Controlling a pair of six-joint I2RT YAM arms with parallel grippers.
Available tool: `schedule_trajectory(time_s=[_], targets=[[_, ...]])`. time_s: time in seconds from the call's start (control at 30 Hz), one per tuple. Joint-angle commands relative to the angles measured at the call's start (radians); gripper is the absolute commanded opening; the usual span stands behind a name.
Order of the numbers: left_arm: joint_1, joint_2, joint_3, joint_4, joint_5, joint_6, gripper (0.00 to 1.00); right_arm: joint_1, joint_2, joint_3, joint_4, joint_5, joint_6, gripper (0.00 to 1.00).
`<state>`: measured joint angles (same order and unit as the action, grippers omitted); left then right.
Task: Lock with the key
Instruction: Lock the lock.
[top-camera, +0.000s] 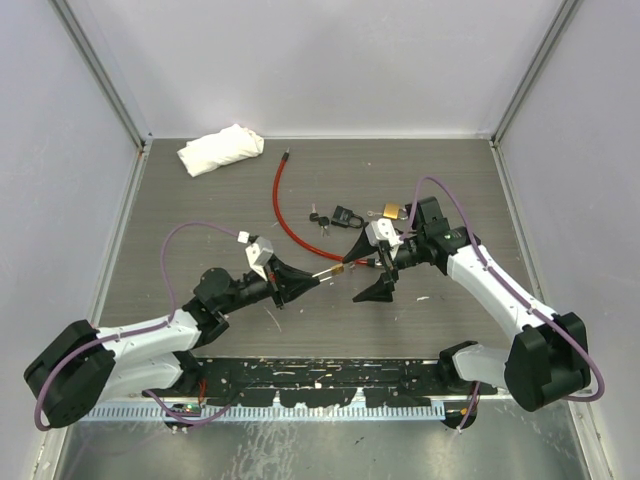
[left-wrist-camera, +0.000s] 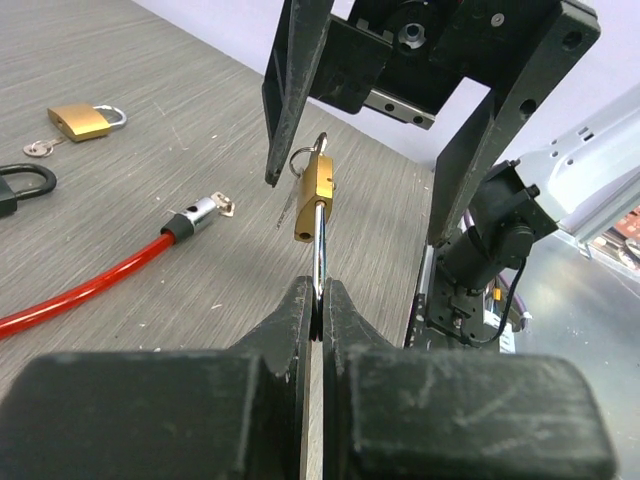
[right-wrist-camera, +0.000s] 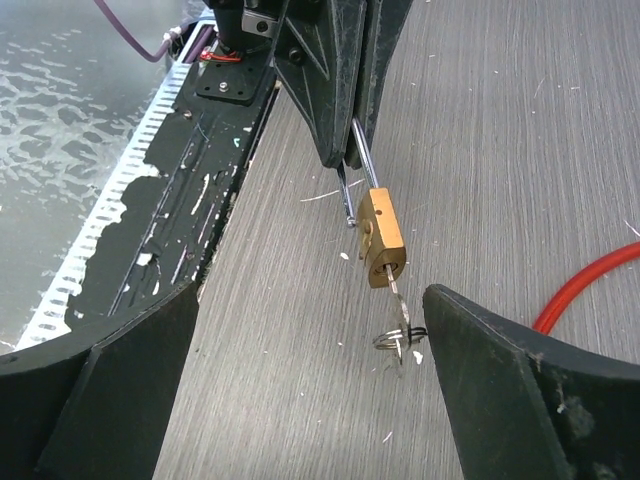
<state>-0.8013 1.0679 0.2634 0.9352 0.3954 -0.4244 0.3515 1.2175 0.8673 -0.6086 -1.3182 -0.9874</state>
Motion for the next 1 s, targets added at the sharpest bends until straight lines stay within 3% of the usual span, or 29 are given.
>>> schedule_trajectory(time_s=[0.0, 0.23, 0.43, 0.77, 0.97], targets=[[-0.003, -0.012, 0.007, 0.13, -0.013, -0.016, 0.0, 0.003, 0.006, 0.015, -0.005, -0.032, -0.018, 1.0], [-0.007, 0.001, 0.014, 0.13, -0.02, -0.016, 0.0, 0.021, 0.046, 0.027, -0.049, -0.042, -0.053, 0.93], [-0.025, 0.02, 0.031, 0.131, -0.02, -0.006, 0.0, 0.047, 0.076, 0.026, 0.0, -0.037, 0.015, 0.77], [-0.041, 0.041, 0.034, 0.131, -0.021, 0.004, 0.0, 0.046, 0.039, 0.017, 0.07, -0.038, 0.102, 0.71], [-0.043, 0.043, 0.034, 0.13, -0.026, 0.009, 0.0, 0.047, 0.028, 0.009, 0.113, -0.034, 0.148, 0.59]])
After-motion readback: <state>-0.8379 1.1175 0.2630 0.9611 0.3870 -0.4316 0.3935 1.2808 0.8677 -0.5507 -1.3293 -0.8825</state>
